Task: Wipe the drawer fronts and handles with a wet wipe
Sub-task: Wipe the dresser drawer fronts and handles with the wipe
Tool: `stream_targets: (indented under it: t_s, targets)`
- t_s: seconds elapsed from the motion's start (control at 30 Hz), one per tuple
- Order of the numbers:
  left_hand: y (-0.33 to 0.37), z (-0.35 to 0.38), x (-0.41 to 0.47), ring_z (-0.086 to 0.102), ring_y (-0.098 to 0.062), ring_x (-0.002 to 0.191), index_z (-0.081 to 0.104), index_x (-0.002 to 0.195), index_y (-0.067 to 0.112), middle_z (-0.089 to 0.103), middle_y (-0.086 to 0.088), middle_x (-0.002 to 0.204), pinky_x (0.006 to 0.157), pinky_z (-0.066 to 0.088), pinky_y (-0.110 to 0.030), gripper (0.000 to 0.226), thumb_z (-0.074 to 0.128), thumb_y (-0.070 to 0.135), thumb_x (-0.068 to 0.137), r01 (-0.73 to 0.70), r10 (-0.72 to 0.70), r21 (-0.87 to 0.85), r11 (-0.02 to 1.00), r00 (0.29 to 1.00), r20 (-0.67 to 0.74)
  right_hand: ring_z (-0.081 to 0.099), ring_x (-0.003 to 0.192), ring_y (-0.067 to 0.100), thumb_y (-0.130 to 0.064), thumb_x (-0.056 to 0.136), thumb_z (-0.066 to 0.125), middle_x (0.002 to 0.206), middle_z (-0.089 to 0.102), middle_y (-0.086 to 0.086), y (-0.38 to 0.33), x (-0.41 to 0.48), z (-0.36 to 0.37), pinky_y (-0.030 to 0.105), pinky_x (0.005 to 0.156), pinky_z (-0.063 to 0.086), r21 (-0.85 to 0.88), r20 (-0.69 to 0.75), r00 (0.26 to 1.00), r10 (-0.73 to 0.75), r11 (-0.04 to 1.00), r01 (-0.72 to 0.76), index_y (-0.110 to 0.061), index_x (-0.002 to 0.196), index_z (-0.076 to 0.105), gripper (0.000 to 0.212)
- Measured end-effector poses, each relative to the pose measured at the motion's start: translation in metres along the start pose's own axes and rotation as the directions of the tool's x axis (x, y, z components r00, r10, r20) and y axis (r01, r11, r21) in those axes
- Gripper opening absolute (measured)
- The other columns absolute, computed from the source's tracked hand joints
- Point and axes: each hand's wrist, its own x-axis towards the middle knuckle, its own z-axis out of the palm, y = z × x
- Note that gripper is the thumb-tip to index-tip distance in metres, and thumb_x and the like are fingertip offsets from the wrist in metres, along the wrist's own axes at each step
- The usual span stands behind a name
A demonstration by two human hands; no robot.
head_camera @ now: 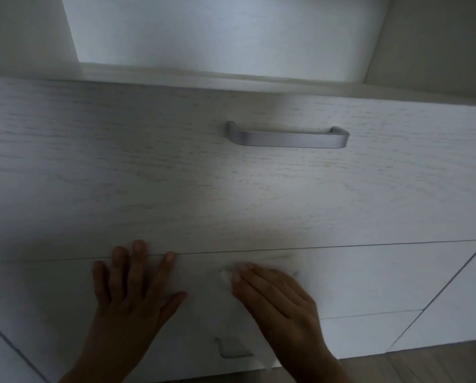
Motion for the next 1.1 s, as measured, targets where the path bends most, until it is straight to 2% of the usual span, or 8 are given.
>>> stream_targets:
  t_s: [0.1,0.23,0.4,0.57,0.67,0.8,1.0,1.1]
  targets:
    - [0.000,0.001,0.001,0.003,-0.038,0.151,0.013,0.159,0.013,0.003,-0.021,0.164,0.119,0.009,-0.056,0.069,0.032,0.051,0.104,0.002,-0.002,0.010,1.000,1.000,0.012,0.061,0.116,0.019,-0.009,0.084,0.072,0.118,0.067,0.008,0.016,-0.013,-0.015,0.036,0.091,0.052,-0.074,-0.027,0.998,0.053,0.996,-0.055,-0.008,0.107,0.073,0.023]
    - [-0.001,0.000,-0.001,0.007,-0.042,0.150,0.014,0.158,0.012,0.004,-0.023,0.163,0.118,0.010,-0.057,0.069,0.032,0.050,0.104,-0.010,0.009,0.031,0.999,1.000,0.013,0.061,0.112,0.023,-0.022,0.095,0.063,0.117,0.066,0.012,0.019,-0.021,-0.016,0.037,0.088,0.053,-0.112,-0.053,0.981,0.186,0.975,-0.191,-0.011,0.117,0.068,0.025]
    - [0.000,0.002,-0.001,0.005,-0.039,0.151,0.016,0.158,0.012,0.006,-0.022,0.163,0.118,0.010,-0.057,0.069,0.034,0.051,0.103,-0.002,0.002,0.034,0.999,1.000,-0.007,0.062,0.112,0.020,-0.014,0.091,0.068,0.114,0.068,0.008,0.008,-0.015,-0.009,0.036,0.093,0.051,-0.049,-0.076,0.989,0.128,0.990,-0.132,-0.005,0.111,0.070,0.022]
    - [0.000,0.004,-0.002,0.007,-0.039,0.151,0.020,0.158,0.012,0.010,-0.023,0.162,0.118,0.011,-0.056,0.069,0.035,0.051,0.103,-0.012,0.014,0.050,0.999,0.999,-0.039,0.065,0.106,0.018,-0.013,0.088,0.072,0.108,0.071,0.006,0.004,-0.002,-0.002,0.033,0.088,0.052,-0.002,-0.062,0.995,0.076,0.997,-0.076,-0.004,0.100,0.075,0.015]
    - [0.002,0.005,-0.001,0.007,-0.037,0.151,0.019,0.158,0.014,0.009,-0.021,0.163,0.119,0.010,-0.055,0.068,0.034,0.052,0.103,0.001,0.000,0.027,1.000,0.998,-0.056,0.065,0.105,0.017,-0.018,0.090,0.071,0.109,0.071,0.003,0.013,-0.011,-0.010,0.034,0.085,0.053,-0.051,-0.086,0.988,0.126,0.990,-0.131,-0.008,0.103,0.075,0.017]
    - [0.000,0.007,-0.001,0.008,-0.039,0.151,0.020,0.158,0.013,0.011,-0.022,0.162,0.119,0.011,-0.056,0.069,0.035,0.052,0.102,-0.009,0.011,0.049,0.999,0.998,-0.055,0.062,0.112,0.016,-0.018,0.094,0.065,0.113,0.069,0.004,0.014,-0.020,-0.012,0.034,0.087,0.054,-0.027,-0.119,0.972,0.201,0.978,-0.205,-0.007,0.108,0.072,0.019]
    - [0.000,0.008,-0.001,0.005,-0.039,0.151,0.019,0.158,0.012,0.009,-0.023,0.163,0.119,0.009,-0.056,0.070,0.035,0.051,0.103,-0.017,0.020,0.040,0.999,0.998,-0.056,0.062,0.111,0.018,-0.014,0.092,0.067,0.114,0.069,0.006,0.008,-0.014,-0.007,0.035,0.094,0.051,-0.048,-0.080,0.987,0.138,0.989,-0.143,-0.005,0.109,0.071,0.020]
    - [0.000,0.007,0.000,0.005,-0.040,0.151,0.020,0.157,0.011,0.009,-0.024,0.162,0.118,0.010,-0.056,0.069,0.035,0.051,0.103,-0.023,0.025,0.038,0.999,0.998,-0.052,0.060,0.115,0.016,-0.016,0.093,0.066,0.117,0.067,0.005,0.014,-0.016,-0.013,0.032,0.095,0.051,-0.018,-0.067,0.985,0.158,0.987,-0.159,-0.006,0.111,0.070,0.021]
